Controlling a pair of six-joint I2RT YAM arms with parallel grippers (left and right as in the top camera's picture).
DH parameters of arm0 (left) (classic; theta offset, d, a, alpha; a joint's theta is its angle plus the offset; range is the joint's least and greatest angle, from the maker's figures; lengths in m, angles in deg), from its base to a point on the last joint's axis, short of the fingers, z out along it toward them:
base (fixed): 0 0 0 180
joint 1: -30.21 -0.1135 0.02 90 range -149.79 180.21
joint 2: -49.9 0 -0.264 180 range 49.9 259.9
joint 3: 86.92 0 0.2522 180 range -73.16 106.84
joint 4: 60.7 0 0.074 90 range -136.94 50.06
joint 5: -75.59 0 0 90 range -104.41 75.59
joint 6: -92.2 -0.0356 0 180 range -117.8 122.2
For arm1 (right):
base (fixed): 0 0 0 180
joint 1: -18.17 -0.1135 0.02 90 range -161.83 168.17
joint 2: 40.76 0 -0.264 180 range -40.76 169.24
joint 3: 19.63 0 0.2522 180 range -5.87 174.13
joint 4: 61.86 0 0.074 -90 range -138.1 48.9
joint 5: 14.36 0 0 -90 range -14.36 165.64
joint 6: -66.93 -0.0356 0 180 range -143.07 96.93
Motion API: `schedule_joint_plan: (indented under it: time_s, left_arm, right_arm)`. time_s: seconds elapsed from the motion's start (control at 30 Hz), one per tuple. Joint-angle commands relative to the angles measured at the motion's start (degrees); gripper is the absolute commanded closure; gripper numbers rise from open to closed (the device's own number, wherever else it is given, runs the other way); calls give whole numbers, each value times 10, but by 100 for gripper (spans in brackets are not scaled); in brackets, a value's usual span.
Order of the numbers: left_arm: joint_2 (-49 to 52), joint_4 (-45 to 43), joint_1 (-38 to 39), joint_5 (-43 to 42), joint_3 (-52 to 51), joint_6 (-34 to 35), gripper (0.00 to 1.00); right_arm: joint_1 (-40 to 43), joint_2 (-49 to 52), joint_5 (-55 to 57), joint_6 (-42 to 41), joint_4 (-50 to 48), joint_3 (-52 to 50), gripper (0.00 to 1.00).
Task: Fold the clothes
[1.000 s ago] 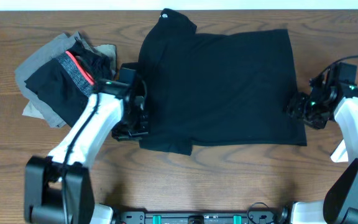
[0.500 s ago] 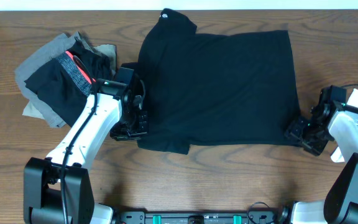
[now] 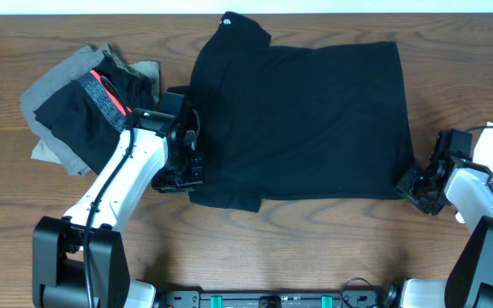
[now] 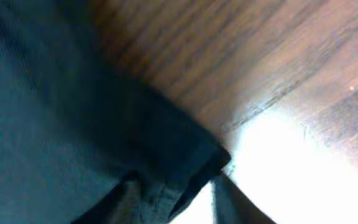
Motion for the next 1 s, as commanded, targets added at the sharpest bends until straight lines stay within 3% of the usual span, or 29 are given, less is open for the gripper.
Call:
schedule_joint_plan:
  time_s: [0.0,0.1,0.43,0.6,0.77,0.87,0.97]
  left_arm:
    - [2,3,-2,14,2,-6,94]
    - [2,3,-2,14,2,-6,94]
    - [2,21,-2,13,2,-6,92]
    - [2,26,-1,0,2,-5,63]
    - [2,26,20,-58,-10,-22,62]
    - [3,19,57,-57,-26,-59,60]
    - [3,-9,96,-40,-54,-53,58]
  right_arm:
    - [4,19,-12,-10,3,-21,81]
    - [4,18,-13,-6,23,-15,99]
    - [4,-72,-10,18,116,46,99]
    - [4,-122,-13,17,118,49,99]
    - [3,-127,-24,18,118,49,99]
    - [3,-127,-35,17,114,49,99]
    - [3,-127,-37,17,108,49,99]
